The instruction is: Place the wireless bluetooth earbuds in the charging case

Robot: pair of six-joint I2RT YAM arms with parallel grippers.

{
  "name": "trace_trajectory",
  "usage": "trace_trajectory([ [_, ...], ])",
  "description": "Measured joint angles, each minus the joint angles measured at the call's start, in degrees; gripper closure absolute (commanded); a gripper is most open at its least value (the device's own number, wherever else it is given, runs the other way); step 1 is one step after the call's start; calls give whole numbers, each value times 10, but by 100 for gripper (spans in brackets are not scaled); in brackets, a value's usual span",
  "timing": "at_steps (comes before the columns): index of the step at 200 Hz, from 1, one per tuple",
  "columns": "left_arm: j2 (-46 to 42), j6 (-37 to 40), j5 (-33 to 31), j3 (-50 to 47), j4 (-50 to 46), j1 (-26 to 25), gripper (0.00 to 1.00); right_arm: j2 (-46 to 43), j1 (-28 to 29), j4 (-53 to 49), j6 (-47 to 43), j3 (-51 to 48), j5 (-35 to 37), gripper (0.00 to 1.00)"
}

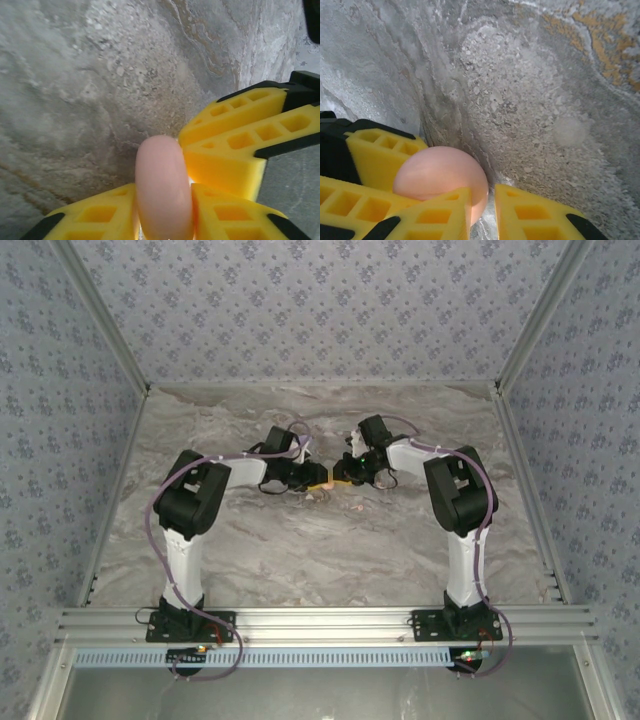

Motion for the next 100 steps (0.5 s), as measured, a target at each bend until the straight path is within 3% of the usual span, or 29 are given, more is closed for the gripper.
trace_trajectory([
  [58, -3, -4, -2, -8, 11, 0, 83, -18, -8, 16, 3, -32, 0, 74],
  [100, -72, 24, -13, -64, 12, 17, 84, -100, -35, 28, -5, -103, 1, 68],
])
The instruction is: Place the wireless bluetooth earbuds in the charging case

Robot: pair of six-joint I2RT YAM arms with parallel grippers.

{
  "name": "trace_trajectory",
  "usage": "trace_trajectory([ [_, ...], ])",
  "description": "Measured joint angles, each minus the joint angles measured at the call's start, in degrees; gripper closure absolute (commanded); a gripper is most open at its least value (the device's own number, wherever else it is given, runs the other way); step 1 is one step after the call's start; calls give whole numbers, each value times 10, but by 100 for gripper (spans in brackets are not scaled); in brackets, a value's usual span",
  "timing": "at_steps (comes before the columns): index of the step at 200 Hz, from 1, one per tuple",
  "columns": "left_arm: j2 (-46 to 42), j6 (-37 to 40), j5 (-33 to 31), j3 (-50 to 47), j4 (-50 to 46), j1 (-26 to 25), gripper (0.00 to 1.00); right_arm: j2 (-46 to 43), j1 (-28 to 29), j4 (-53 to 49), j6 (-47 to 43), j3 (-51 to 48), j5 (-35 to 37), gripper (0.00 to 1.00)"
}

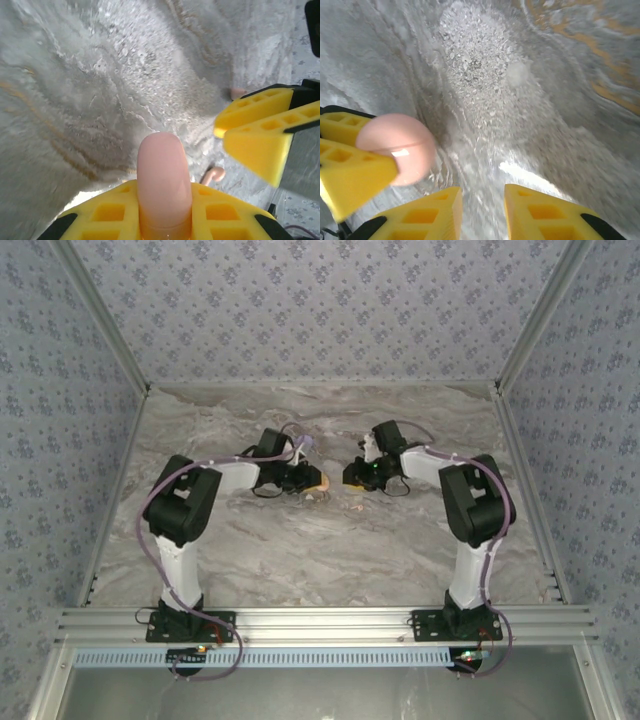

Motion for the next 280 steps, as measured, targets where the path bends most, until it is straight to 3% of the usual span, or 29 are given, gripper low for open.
trace_trajectory([
  [54, -126, 65, 50, -40, 45, 25, 85, -154, -49, 66, -47, -70, -73, 57],
  [108, -205, 130, 127, -59, 65, 25, 85, -232, -48, 71, -121, -70, -172, 52],
  [181, -269, 198, 185, -62, 50, 6, 88, -248, -3, 36, -201, -36, -249, 48],
  [280, -267, 244, 207, -45, -5, -19, 88, -236, 18, -19, -255, 4, -269, 52],
])
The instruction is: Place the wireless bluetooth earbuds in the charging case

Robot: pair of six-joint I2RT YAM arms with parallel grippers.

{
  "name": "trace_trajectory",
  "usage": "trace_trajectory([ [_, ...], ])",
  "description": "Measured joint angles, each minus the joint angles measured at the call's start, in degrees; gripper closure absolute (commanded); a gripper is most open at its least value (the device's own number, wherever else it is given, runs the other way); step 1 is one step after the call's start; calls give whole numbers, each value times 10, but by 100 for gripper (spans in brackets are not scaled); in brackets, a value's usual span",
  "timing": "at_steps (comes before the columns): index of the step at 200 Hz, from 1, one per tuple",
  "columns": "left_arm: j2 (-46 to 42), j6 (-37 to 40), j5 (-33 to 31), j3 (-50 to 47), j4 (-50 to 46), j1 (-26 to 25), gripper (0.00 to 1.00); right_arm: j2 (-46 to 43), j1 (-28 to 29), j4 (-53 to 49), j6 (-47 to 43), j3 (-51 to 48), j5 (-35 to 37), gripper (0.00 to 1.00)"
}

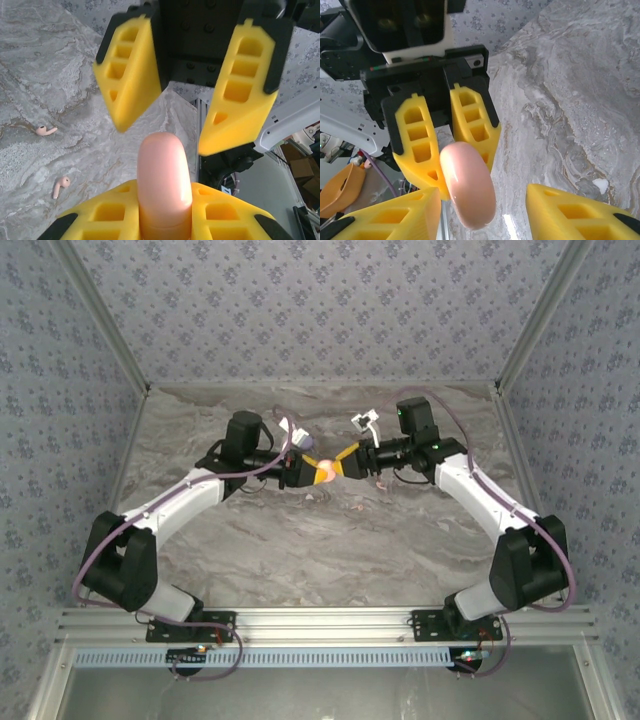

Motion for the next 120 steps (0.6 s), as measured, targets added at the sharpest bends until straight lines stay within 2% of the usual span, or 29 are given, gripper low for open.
trace_trajectory([
  [48, 0, 5, 0, 7, -11, -3, 88, 15, 11, -23, -15, 18, -13, 61],
  [85, 0, 7, 2, 8, -13, -2, 87, 15, 14, -27, -26, 26, -16, 74],
  [106, 0, 7, 5, 9, -15, -2, 82, 16, 13, -33, -29, 28, -19, 80],
  [120, 0, 6, 5, 9, -16, -2, 74, 16, 13, -36, -31, 29, -19, 81],
])
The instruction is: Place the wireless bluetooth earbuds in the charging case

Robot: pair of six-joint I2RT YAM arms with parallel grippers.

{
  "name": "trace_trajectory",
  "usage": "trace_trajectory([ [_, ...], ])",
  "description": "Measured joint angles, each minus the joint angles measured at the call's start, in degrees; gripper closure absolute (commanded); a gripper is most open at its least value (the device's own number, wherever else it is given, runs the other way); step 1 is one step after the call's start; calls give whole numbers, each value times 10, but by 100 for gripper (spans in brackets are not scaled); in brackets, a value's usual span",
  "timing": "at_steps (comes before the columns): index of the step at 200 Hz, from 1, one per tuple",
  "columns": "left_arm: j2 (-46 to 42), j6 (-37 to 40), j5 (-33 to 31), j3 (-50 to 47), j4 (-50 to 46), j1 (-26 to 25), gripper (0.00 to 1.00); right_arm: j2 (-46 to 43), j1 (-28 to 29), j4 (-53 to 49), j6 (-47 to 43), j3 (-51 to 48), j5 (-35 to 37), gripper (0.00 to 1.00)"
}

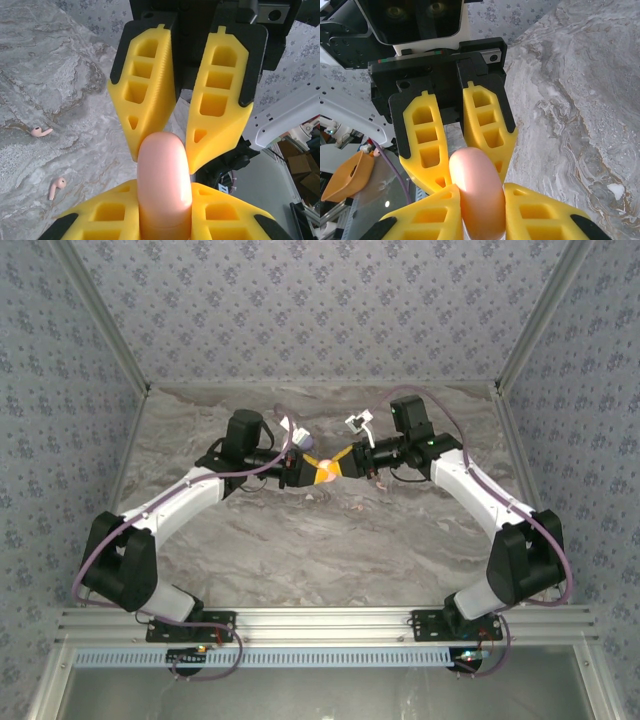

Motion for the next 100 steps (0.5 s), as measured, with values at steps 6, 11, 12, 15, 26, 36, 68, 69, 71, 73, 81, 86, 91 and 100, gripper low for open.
trace_trajectory([
  [6, 0, 0, -1, 0, 0, 0, 71, 0, 0, 0, 0, 0, 0, 81],
  [11, 0, -3, -5, 0, 1, 0, 69, 0, 0, 0, 0, 1, 1, 81],
  [12, 0, -3, -5, 0, 2, 0, 68, 0, 0, 0, 0, 1, 1, 81],
  [15, 0, -5, -7, 0, 3, 0, 67, 0, 0, 0, 0, 1, 1, 81],
  [26, 0, -15, -19, -1, 12, -1, 64, 0, 1, 2, 3, 1, 3, 81],
  [36, 0, -30, -29, -7, 30, -2, 59, 0, 0, 5, 8, 1, 5, 81],
  [68, -6, -91, -52, -58, 127, -3, 55, 0, -1, 8, 18, 1, 14, 82],
  [69, -6, -94, -53, -60, 130, -3, 55, 0, -1, 8, 18, 1, 15, 82],
  [71, -7, -96, -54, -62, 134, -3, 55, 0, -1, 8, 19, 1, 15, 82],
  [73, -7, -99, -55, -65, 139, -3, 55, 0, -1, 9, 20, 1, 16, 82],
  [81, -9, -110, -61, -73, 157, -6, 54, 0, -1, 12, 24, 1, 16, 82],
  [86, -9, -116, -64, -77, 166, -7, 54, 0, -1, 15, 25, 1, 16, 82],
  [91, -9, -121, -68, -80, 174, -8, 54, 0, -1, 17, 26, 1, 16, 82],
  [100, -9, -128, -74, -85, 189, -11, 54, 0, 0, 21, 30, 1, 15, 82],
])
